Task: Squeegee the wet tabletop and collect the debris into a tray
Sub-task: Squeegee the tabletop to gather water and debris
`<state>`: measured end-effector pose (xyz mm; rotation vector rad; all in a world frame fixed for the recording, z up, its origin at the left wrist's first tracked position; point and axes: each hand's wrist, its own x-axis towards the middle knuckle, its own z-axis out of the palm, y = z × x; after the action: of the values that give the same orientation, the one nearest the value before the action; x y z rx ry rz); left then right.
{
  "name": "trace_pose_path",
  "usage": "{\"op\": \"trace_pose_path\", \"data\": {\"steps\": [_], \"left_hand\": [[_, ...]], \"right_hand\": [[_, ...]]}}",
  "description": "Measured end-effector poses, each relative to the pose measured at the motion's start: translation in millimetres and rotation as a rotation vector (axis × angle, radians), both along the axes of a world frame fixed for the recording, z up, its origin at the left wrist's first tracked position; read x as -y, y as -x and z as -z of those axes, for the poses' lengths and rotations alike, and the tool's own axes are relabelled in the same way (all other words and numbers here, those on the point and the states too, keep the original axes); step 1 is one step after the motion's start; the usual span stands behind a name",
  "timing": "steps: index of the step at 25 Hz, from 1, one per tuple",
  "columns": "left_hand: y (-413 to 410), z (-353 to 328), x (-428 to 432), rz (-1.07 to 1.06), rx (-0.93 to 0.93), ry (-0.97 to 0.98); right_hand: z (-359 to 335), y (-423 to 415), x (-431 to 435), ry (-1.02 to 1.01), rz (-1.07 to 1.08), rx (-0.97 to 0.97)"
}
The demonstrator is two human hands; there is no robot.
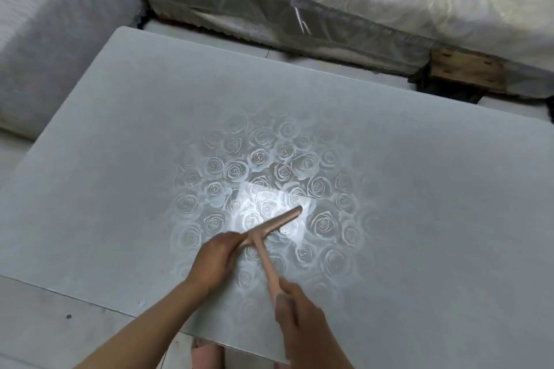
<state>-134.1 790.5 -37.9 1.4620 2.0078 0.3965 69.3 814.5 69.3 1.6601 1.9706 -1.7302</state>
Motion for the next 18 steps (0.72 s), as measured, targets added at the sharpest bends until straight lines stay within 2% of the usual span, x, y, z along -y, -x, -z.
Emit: {"op": "trace_pose_path", "data": {"steps": [3,5,8,10,13,16,18], "left_hand": [[-19.4,-14.5,6.8,0.041,0.070,0.131],[-36.1,-21.9,-22.4,0.032,0.030,0.089],[-50.6,-20.5,-88.6,-0.009,-0.063,-0.058],[-50.4,-6.3,-118.2,-0.047,-0.119,-0.087],[-47.5,12.2,-111.8,-0.113,-0.078,-0.100],[-67.0,16.5,-70.4,-0.084,-0.042,-0.133],[-84.9,11.4,-44.0,-0.026,0.003,-0.077]], "right_hand": [[-19.9,-34.1,-13.4,-0.015,-0.134,0.026],[-28.2,-59.7,-43.0,-0.044,-0.173,-0.037],[-18.6,-73.8,-96.7,0.043,0.022,-0.107],[2.4,-62.4,-113.5,0.067,0.084,-0.144],[32.4,-43.2,-86.6,0.014,0.103,-0.202],[39.1,-72.7,-39.7,-0.019,0.051,-0.117],[28.6,-102.9,-28.8,0.026,0.011,-0.035]]}}
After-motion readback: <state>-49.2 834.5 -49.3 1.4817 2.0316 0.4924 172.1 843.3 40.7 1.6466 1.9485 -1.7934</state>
